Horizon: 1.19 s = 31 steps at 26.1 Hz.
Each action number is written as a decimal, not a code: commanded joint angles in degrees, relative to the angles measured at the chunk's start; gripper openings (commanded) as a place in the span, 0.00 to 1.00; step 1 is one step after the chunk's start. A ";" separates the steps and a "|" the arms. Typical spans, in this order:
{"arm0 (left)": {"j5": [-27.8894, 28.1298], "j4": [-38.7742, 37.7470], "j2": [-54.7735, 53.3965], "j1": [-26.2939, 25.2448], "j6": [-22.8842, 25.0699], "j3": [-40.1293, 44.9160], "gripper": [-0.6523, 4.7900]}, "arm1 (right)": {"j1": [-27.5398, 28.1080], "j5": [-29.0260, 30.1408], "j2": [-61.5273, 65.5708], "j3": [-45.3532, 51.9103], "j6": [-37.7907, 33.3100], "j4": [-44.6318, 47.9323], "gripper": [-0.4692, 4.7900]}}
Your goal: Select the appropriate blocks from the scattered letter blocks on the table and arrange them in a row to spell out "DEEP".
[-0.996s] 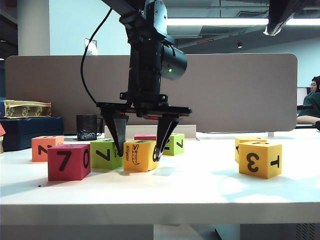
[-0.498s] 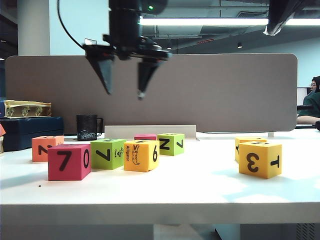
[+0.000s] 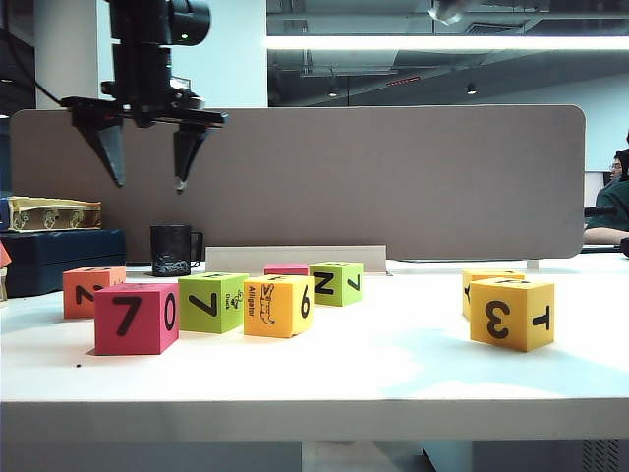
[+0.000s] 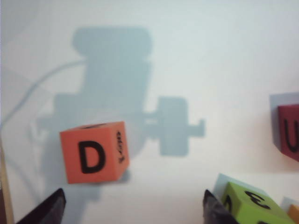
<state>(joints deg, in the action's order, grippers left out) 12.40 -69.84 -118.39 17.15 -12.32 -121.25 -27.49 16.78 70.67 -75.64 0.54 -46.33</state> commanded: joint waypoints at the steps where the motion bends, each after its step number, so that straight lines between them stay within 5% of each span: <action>1: -0.48 2.78 0.15 -2.16 -0.13 0.63 0.81 | -0.09 6.38 0.04 -0.22 -0.55 4.07 0.09; 8: -1.27 9.73 -1.16 -4.33 -0.31 7.04 0.94 | -3.34 8.85 1.60 -0.20 -0.52 5.44 0.09; 26: 0.22 4.79 -6.49 -8.02 -0.57 7.37 0.94 | -4.35 8.63 2.29 -0.20 -0.52 4.98 0.09; 30: -4.61 5.97 -6.73 -8.41 -1.64 9.55 0.89 | -4.35 8.63 2.32 -0.20 -0.50 5.03 0.09; 31: -4.96 6.80 -6.73 -8.50 -1.64 10.69 0.80 | -4.35 8.63 2.32 -0.20 -0.50 5.01 0.09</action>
<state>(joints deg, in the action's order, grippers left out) 8.14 -63.90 -125.27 8.75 -13.67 -111.24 -31.77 25.30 73.06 -75.64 0.05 -41.91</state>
